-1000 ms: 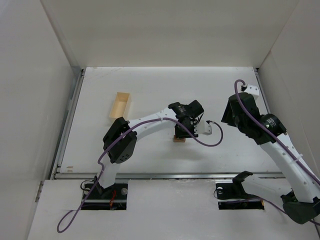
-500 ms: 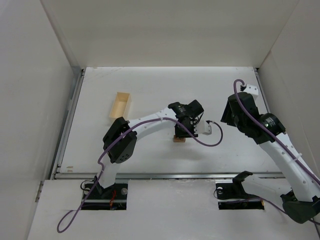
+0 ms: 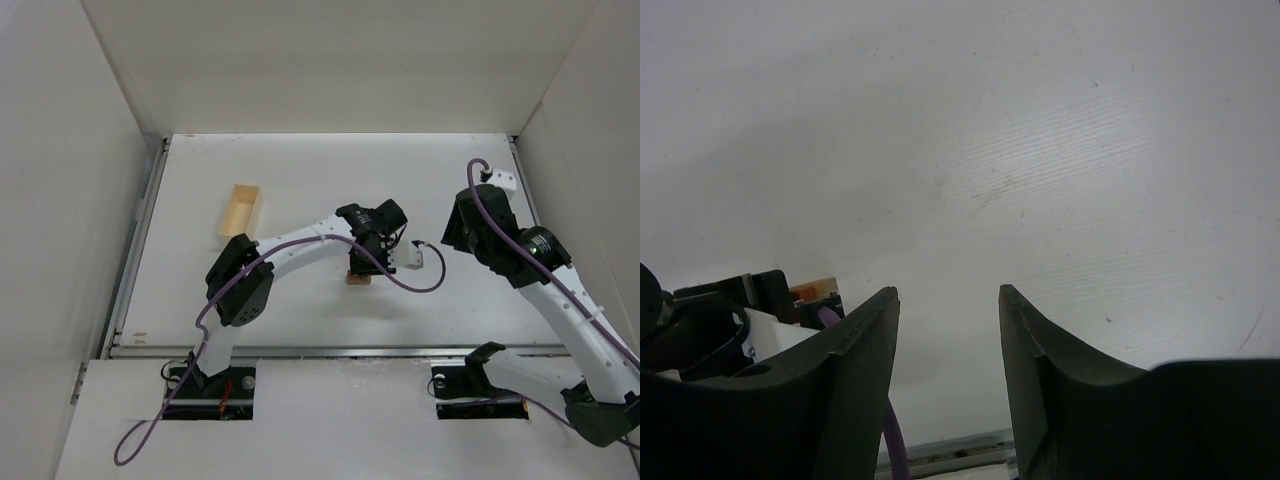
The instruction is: Build the wood block tower
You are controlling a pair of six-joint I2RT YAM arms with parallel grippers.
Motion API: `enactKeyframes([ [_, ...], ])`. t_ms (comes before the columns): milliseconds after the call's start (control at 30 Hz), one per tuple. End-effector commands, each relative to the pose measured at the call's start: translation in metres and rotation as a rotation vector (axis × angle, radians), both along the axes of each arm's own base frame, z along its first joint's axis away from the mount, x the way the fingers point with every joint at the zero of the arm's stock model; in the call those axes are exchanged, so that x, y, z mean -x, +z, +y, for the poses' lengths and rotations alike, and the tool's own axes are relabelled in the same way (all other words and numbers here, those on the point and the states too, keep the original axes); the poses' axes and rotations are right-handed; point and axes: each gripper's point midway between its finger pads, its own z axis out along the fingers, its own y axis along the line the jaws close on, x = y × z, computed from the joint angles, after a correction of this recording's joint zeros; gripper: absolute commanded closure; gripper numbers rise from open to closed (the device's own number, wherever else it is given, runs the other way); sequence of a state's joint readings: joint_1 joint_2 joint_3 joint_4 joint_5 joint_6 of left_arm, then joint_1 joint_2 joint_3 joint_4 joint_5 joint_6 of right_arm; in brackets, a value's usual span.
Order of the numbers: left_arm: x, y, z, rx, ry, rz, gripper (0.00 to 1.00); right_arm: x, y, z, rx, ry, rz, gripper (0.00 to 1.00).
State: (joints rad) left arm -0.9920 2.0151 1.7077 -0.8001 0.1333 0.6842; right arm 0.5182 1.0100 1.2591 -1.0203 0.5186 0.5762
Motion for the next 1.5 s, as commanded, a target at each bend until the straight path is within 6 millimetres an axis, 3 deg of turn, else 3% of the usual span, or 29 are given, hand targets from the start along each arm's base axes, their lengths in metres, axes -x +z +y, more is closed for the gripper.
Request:
enactKeyframes([
  [0, -0.0022, 0.0146, -0.0109, 0.053, -0.026, -0.001, 1.00, -0.0058, 0.0048, 0.0034, -0.025, -0.006, -0.034, 0.49],
  [733, -0.0009, 0.0095, -0.0089, 0.046, -0.026, 0.004, 1.00, -0.0072, 0.0062, 0.0039, -0.022, 0.000, -0.041, 0.49],
  [1367, 0.0017, 0.0061, -0.0050, 0.030, -0.025, 0.015, 0.86, -0.0096, 0.0050, 0.0070, -0.027, 0.007, -0.038, 0.47],
  [1467, 0.0031, 0.0056, -0.0028, 0.022, -0.025, 0.021, 0.78, -0.0096, 0.0050, 0.0070, -0.027, 0.007, -0.038, 0.47],
])
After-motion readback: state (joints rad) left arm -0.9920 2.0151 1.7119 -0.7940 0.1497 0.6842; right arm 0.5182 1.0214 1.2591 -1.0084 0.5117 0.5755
